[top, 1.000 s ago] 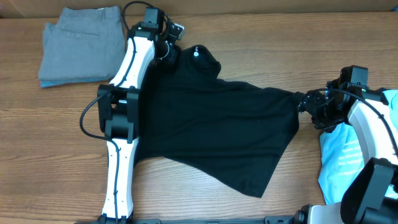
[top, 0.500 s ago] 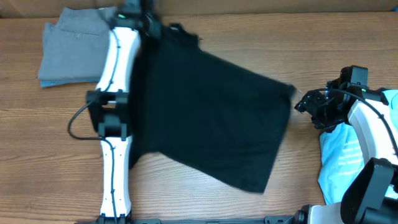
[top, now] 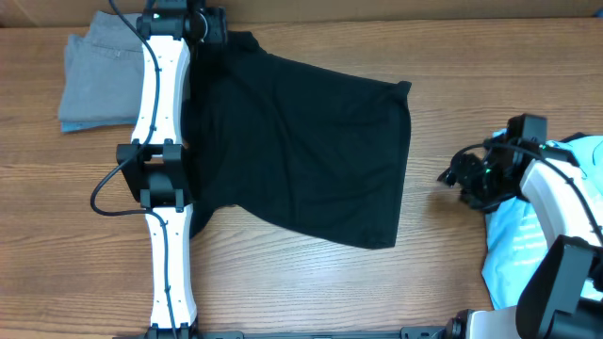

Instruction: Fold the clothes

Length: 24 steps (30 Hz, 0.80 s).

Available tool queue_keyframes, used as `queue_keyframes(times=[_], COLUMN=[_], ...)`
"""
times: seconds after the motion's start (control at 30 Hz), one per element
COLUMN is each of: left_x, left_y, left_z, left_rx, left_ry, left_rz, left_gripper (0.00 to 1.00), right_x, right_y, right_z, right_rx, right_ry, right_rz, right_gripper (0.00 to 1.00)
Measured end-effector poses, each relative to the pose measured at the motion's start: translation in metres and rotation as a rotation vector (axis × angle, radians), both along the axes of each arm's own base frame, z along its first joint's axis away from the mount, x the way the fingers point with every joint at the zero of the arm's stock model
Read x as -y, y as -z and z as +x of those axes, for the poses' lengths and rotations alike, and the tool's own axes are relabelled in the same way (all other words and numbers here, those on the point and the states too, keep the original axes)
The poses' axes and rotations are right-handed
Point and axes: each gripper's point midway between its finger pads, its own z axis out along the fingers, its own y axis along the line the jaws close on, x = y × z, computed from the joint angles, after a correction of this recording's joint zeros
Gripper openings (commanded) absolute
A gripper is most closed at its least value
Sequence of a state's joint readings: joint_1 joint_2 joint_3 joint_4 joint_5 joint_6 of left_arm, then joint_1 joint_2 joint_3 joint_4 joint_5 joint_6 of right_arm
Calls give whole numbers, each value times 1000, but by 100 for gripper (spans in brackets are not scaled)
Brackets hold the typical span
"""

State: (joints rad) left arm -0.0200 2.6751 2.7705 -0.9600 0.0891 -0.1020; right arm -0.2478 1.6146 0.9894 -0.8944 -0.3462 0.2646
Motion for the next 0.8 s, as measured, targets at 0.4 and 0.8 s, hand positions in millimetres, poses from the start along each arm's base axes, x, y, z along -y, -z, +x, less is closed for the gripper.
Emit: queue_keyframes(times=[0.4,0.8], left_x=[-18,-22], left_y=[-177,-240], left_z=[-88,-196], left_rx=[104,29], left_ry=[-16,-18], left_rz=[98,105], left_gripper=[75,82], right_x=[-96,-115], right_y=[22,44], right_z=[-41,-60], right_rx=[-87,-108], right_ry=[-282,-316], right_rz=[61,30], right_gripper=[44,28])
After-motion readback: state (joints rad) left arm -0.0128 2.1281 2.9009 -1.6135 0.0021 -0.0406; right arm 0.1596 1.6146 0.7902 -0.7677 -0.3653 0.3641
